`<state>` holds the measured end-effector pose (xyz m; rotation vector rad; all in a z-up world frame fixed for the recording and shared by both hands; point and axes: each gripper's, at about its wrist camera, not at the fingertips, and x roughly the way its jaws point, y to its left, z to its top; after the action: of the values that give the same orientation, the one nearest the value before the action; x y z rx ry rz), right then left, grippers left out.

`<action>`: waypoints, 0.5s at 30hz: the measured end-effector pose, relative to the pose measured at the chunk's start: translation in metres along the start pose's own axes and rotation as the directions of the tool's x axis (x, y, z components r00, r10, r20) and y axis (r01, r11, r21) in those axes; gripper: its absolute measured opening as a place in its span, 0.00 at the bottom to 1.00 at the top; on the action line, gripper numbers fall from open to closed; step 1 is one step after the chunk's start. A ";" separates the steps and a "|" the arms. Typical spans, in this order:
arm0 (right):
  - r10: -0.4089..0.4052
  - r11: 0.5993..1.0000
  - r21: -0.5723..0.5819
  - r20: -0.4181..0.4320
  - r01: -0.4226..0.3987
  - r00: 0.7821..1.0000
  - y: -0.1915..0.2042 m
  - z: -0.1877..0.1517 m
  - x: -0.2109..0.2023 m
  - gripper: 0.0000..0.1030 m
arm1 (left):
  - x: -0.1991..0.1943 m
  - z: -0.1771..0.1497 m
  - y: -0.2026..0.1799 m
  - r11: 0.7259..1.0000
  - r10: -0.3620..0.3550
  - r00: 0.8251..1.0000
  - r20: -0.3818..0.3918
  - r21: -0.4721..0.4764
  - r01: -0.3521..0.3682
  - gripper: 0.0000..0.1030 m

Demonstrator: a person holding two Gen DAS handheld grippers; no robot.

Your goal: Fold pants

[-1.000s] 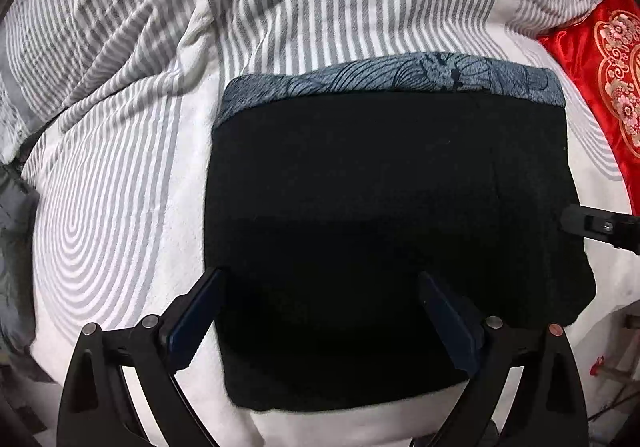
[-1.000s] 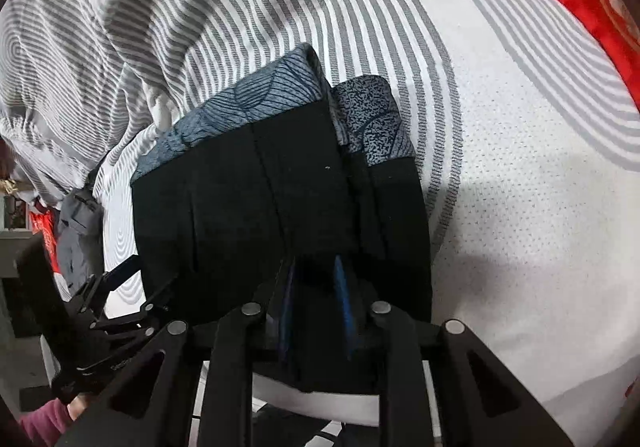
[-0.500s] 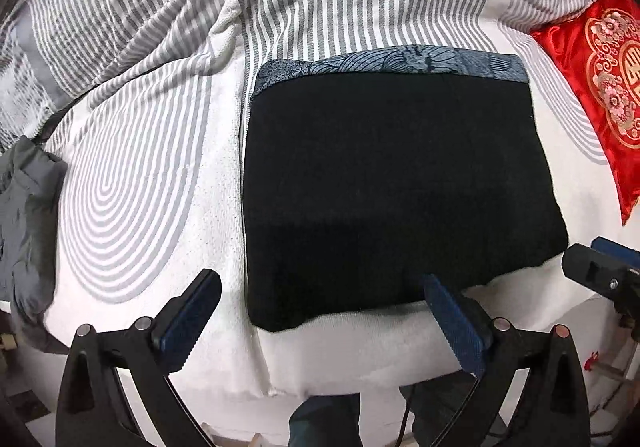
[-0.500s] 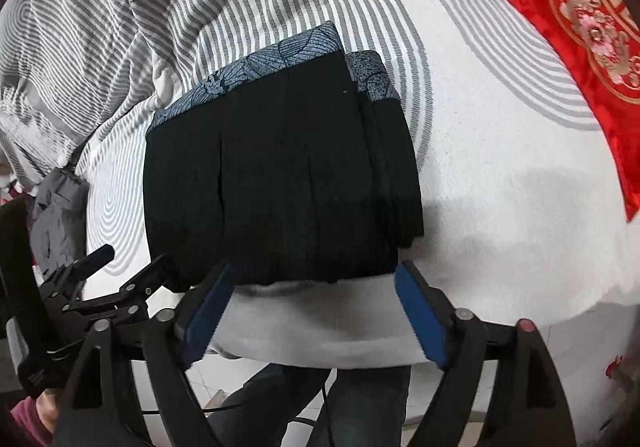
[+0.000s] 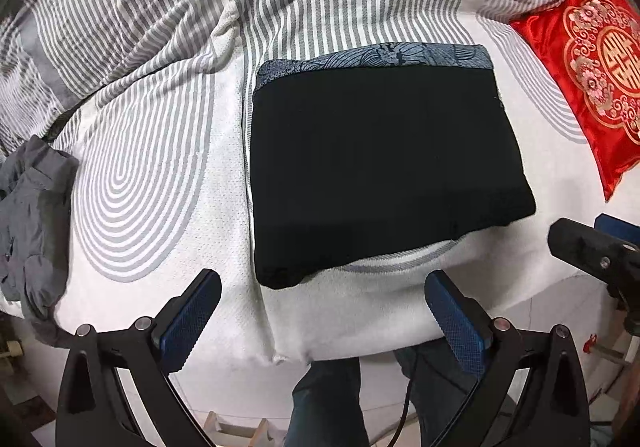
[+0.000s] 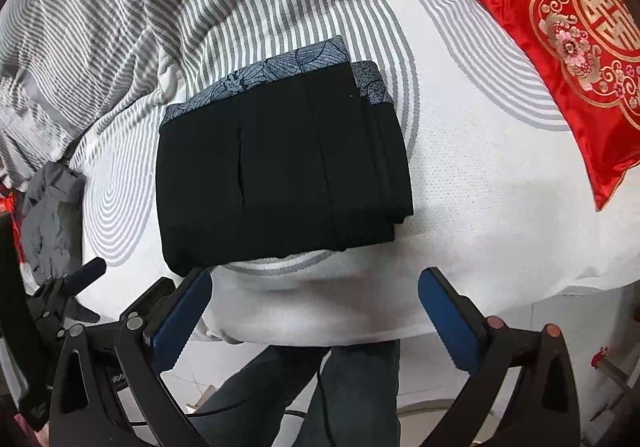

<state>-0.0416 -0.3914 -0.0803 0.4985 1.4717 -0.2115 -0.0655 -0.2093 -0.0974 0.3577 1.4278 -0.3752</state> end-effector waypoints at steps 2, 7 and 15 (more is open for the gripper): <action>-0.008 1.000 -0.005 -0.007 0.008 1.000 0.004 -0.003 -0.003 1.00 | -0.005 -0.001 0.001 1.000 -0.010 1.000 0.002 0.003 0.010 0.99; -0.033 0.999 -0.022 -0.011 0.033 0.999 0.014 -0.007 -0.010 1.00 | -0.015 -0.002 0.002 1.000 -0.009 1.000 0.016 0.012 0.008 0.99; -0.054 0.998 -0.040 0.003 0.055 0.999 0.028 -0.011 -0.020 1.00 | -0.025 -0.002 0.011 1.000 -0.009 1.000 0.028 -0.005 0.009 0.99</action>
<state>-0.0411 -0.3655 -0.0558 0.4264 1.4859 -0.2254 -0.0648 -0.1974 -0.0730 0.3404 1.4035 -0.3826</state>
